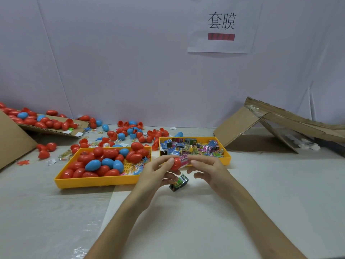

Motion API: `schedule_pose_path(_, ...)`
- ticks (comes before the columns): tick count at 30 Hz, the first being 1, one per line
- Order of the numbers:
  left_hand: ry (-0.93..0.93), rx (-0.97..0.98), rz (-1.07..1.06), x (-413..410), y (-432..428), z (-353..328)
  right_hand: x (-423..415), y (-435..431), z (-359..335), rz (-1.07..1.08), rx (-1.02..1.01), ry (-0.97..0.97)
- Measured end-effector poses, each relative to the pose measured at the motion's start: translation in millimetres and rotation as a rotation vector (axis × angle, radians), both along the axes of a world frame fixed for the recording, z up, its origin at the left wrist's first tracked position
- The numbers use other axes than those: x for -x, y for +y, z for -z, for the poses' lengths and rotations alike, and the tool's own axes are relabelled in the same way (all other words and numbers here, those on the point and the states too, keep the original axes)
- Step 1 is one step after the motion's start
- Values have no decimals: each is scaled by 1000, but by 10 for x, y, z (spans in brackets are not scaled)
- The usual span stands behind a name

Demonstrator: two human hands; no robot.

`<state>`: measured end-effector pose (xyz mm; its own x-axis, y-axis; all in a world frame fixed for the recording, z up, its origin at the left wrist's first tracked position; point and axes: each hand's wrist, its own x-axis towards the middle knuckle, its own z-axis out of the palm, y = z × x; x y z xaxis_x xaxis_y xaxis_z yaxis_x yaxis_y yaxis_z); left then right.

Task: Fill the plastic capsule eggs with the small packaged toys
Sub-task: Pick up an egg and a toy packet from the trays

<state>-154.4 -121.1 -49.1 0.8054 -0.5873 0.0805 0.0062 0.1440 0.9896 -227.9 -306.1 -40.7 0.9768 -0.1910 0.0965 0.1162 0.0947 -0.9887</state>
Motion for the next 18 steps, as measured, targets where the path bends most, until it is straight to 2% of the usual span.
schedule_pose_path(8, -11, -35, -7, -9, 5, -3, -19, -63, 34, 167, 76, -114)
schedule_pose_path(18, -76, -85, -21, 4, -9, 12, -39, 1, 82, 70, 252, -151)
